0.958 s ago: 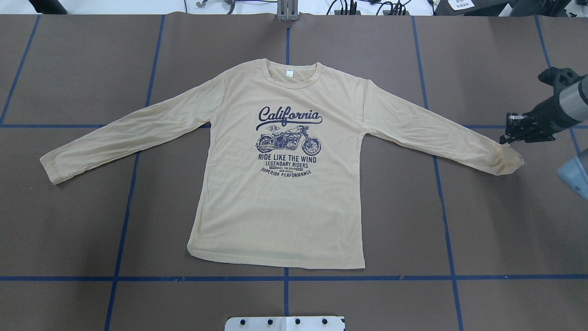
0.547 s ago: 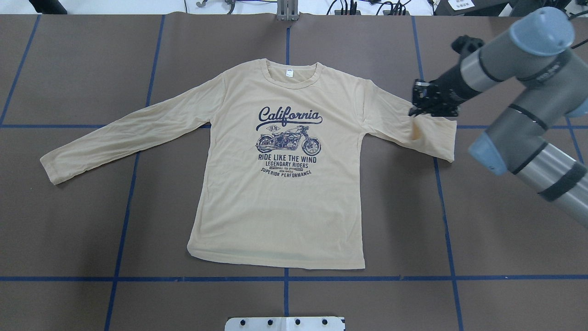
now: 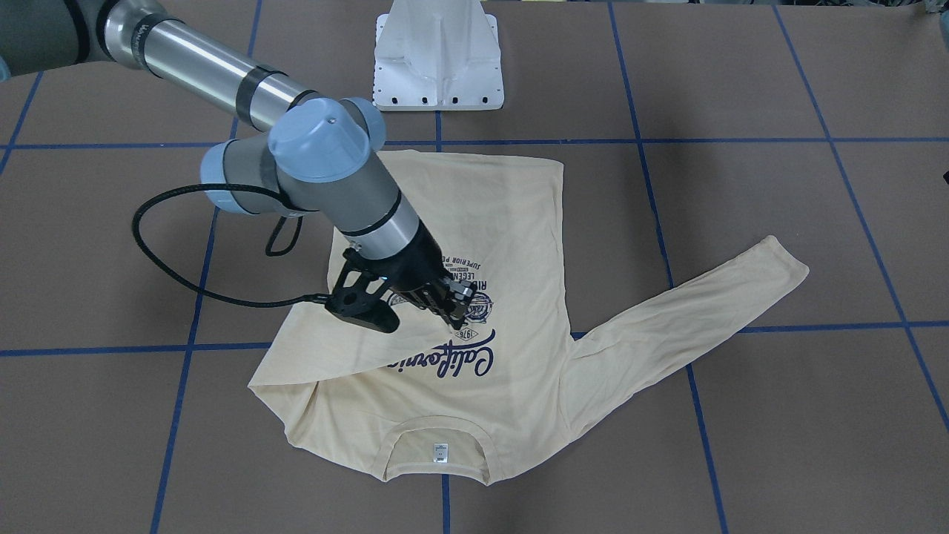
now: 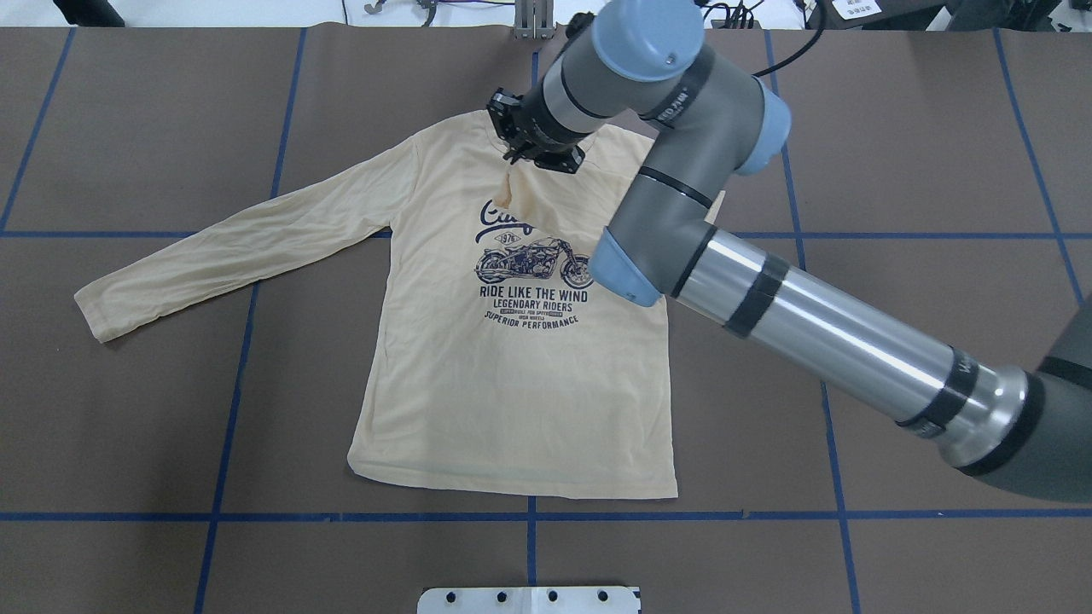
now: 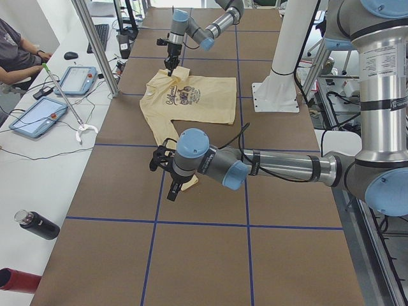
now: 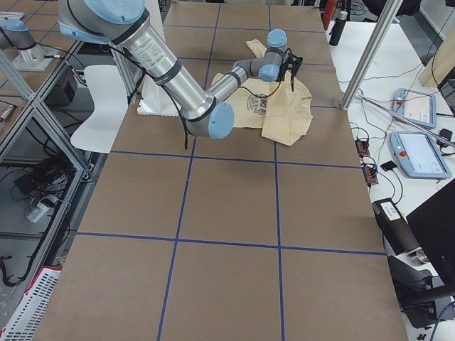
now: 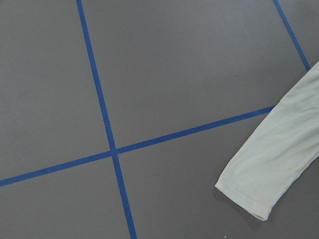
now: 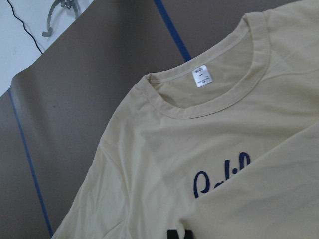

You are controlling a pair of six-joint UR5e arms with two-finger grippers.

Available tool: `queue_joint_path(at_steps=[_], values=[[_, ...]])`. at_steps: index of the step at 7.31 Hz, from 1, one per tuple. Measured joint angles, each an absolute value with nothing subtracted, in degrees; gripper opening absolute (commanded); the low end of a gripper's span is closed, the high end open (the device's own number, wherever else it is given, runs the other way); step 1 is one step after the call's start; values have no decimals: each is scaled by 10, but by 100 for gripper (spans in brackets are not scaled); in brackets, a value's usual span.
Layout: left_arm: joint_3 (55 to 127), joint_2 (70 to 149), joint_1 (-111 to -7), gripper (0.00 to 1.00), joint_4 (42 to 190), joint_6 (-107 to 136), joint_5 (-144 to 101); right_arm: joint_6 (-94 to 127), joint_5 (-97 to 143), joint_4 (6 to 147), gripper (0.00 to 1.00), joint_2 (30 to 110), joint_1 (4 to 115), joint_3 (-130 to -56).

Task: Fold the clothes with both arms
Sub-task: 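Grasp the sleeve cuff with the right gripper and fold it across the shirt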

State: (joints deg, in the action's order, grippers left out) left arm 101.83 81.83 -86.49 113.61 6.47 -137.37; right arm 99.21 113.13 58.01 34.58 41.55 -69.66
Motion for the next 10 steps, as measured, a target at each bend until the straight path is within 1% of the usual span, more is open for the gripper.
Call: queue_joint_path(at_steps=[2,4,5,6,7,9,10], values=[[1017,818,-865,100,1136,65,-1374,996,1102,580,0,270,398,-624],[1018,818,-865,100,1136,65,-1374,995,1058,577,0,237,368,-584],[1018,818,-865,100,1136,65,-1374,994,1044,575,7,221,360,-563],[1018,818,-865,100,1137,65,-1374,994,1033,573,90,208,355,-542],[1018,819,-865,100,1141,65,-1374,994,1021,563,98,193,353,-513],[1017,820,-856,100,1149,67,-1374,995,1003,534,99,160,351,-451],[1016,821,-836,100,1152,72,-1374,997,1001,529,99,149,351,-436]])
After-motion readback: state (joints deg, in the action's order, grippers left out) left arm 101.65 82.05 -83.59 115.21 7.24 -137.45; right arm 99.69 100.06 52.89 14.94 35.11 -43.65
